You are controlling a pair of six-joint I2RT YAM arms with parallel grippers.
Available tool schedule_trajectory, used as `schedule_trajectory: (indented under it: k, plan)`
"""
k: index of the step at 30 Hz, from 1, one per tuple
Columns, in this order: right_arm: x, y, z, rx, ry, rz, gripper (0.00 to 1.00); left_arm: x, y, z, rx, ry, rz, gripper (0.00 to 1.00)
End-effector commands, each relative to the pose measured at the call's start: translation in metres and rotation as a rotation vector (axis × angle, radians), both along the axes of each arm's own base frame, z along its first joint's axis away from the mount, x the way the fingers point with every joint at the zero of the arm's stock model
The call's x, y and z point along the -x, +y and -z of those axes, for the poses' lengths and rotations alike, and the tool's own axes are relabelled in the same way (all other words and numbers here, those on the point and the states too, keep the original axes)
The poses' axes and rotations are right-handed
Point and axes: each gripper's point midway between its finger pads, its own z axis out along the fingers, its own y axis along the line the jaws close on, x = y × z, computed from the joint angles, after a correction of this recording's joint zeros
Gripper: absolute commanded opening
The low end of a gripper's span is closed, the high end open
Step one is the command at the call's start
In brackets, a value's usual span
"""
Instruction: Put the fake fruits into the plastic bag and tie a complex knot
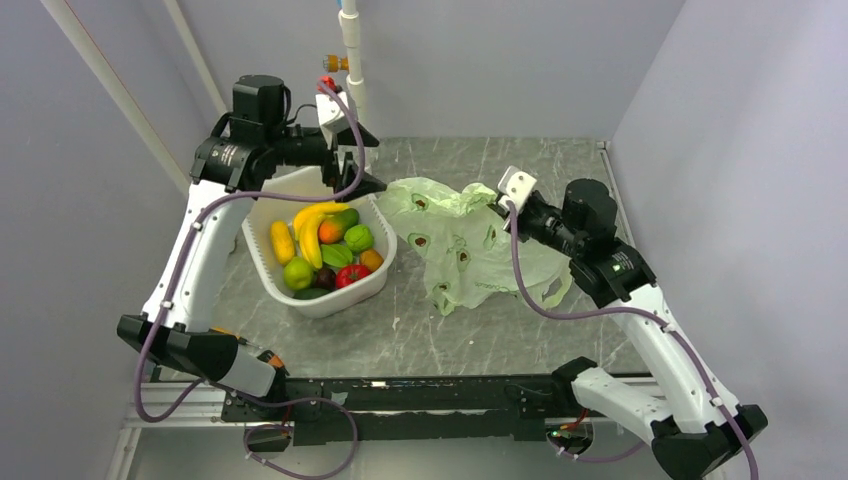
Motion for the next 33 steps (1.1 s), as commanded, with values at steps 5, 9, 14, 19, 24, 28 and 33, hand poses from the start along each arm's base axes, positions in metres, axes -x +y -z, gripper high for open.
schedule_trajectory:
  k: [5,9,14,19,24,28,33]
  plan:
    - [-0.002,0.006,-0.021,-0.066,0.013,-0.002,0.00,0.020,-0.031,0.036,-0.134,-0.090,0.073,0.99]
    - [-0.003,0.004,-0.028,-0.083,0.008,0.008,0.00,0.010,-0.042,0.062,-0.214,-0.104,0.032,0.87]
    - [-0.029,-0.041,-0.042,-0.130,0.010,0.163,0.00,0.020,-0.002,0.105,-0.337,-0.044,0.038,0.00]
    - [-0.048,-0.077,-0.052,-0.203,0.083,0.203,0.00,0.019,0.034,0.141,-0.359,-0.195,-0.016,0.00]
    - [-0.028,-0.044,-0.051,-0.256,0.158,0.013,0.00,0.020,0.004,0.110,-0.301,-0.218,0.042,0.22]
    - [-0.009,-0.020,-0.042,-0.237,0.255,-0.092,0.00,0.019,-0.012,0.044,-0.195,-0.266,0.025,0.99]
    - [0.008,0.006,-0.033,-0.209,0.295,-0.165,0.00,0.041,-0.064,-0.005,-0.097,-0.540,0.052,0.99]
